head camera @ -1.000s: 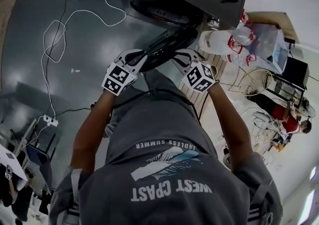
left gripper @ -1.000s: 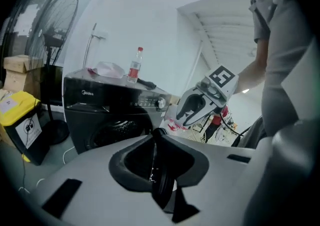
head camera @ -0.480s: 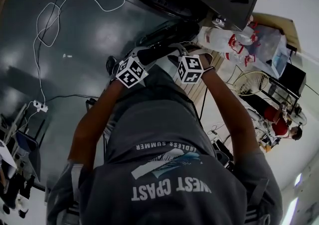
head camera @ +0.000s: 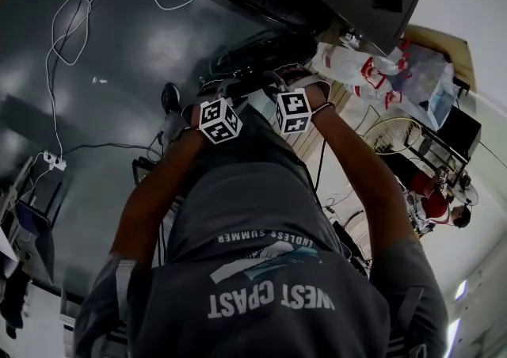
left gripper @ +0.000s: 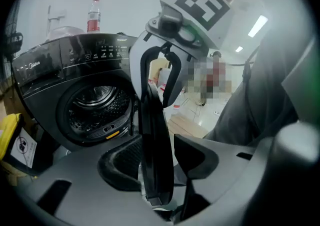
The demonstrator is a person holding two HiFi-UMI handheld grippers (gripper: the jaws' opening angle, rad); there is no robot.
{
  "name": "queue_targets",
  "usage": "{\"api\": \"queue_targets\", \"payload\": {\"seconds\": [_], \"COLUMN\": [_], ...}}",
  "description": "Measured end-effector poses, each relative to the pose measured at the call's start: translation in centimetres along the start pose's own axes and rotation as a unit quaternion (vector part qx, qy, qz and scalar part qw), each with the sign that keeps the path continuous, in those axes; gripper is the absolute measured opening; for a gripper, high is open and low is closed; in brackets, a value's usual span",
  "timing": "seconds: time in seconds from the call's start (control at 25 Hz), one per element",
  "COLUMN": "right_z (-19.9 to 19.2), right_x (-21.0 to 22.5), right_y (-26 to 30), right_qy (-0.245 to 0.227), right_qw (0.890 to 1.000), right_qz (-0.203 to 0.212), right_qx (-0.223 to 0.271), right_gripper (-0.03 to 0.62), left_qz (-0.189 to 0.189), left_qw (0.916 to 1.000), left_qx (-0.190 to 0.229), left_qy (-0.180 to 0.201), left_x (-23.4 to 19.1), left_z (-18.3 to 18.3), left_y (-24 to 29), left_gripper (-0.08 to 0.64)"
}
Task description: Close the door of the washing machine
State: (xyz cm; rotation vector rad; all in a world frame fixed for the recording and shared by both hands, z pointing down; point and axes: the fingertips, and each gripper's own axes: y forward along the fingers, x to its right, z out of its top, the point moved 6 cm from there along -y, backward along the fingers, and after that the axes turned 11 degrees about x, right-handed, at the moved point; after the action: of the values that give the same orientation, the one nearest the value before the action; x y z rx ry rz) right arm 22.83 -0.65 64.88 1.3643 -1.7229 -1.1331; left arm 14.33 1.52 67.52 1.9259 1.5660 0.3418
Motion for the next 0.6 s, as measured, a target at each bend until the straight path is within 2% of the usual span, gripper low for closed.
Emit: {"api": "queue_targets", "payload": {"seconds": [0.12,0.2,0.32,0.6], "right_z": [-0.1,-0.1,0.0,0.5], "right_x": [-0.1,-0.4,0.0,2.5], "right_y": [0.4,0.6,0.8,1.4], "right_qy": [-0.006,-0.009,-0.003,0.021], "right_qw": [1.0,1.0,1.0,0.997], "right_qz": [0.001,-0.002,-0.024,-0.072], "right_qx": [-0.001,0.0,0.0,-0.012], "right_gripper": [0.172,0.138,0.138,0.138], "left_qz": [0.01,0.013,0.024,0.064], "left_qw": [0.9999,0.9998,0.9996,0.9978], "left_qx": [0.0,0.003,0.01,0.011], "left_qy": [-0.007,-0.014,-0.013,-0.007], "left_x": [-0.1,0.0,-0.3,-3.3], "left_z": [-0.3,-0.4,-0.5,-0.5], "left_y": [0.2,0.1,-0.1,-0.8], "left_gripper": [0.193,0.181,0.123,0.123]}}
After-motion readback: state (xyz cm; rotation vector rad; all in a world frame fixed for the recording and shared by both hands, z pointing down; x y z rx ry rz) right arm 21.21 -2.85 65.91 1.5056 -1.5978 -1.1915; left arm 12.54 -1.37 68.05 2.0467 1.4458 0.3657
